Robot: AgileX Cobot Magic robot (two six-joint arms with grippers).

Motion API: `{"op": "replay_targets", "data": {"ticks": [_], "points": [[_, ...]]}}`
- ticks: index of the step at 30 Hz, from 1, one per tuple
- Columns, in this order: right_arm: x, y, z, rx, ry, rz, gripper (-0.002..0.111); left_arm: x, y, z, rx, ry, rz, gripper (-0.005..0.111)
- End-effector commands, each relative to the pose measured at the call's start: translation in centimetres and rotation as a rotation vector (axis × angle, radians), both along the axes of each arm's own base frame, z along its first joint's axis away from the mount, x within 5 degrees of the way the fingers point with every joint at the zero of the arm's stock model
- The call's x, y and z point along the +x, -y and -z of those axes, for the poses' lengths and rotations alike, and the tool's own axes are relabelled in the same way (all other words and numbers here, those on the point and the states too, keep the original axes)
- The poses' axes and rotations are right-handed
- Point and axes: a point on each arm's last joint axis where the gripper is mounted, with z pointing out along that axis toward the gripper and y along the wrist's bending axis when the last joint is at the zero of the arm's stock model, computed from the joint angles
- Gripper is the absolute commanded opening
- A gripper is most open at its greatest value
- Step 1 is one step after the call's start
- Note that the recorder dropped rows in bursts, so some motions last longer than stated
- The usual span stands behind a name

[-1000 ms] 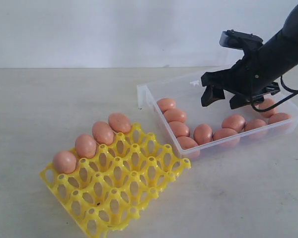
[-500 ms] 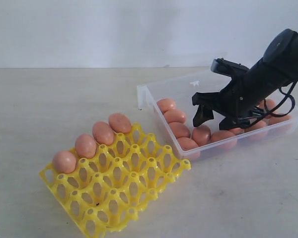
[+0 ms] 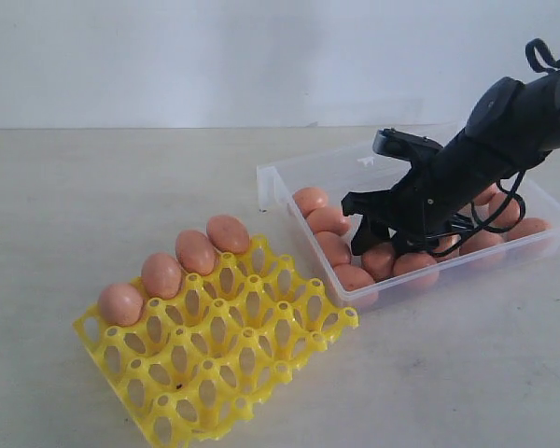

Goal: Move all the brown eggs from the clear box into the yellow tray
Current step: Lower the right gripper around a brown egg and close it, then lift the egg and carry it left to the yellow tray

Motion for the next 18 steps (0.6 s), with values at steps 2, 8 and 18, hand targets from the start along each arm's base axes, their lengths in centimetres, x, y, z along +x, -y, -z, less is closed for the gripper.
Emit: {"op": "replay_targets", "data": {"ticks": [2, 8, 18], "points": [[-0.6, -0.1, 1.2, -0.026, -0.036, -0.074, 0.000, 0.0, 0.0, 0.1, -0.005, 0.000, 0.007, 0.004], [-0.1, 0.2, -1.7, -0.074, 0.130, -0.136, 0.000, 0.0, 0.0, 0.1, -0.005, 0.000, 0.007, 0.004], [-1.2, 0.7, -12.0, -0.111, 0.519, -0.024, 0.000, 0.0, 0.0, 0.1, -0.005, 0.000, 0.007, 0.004]]}}
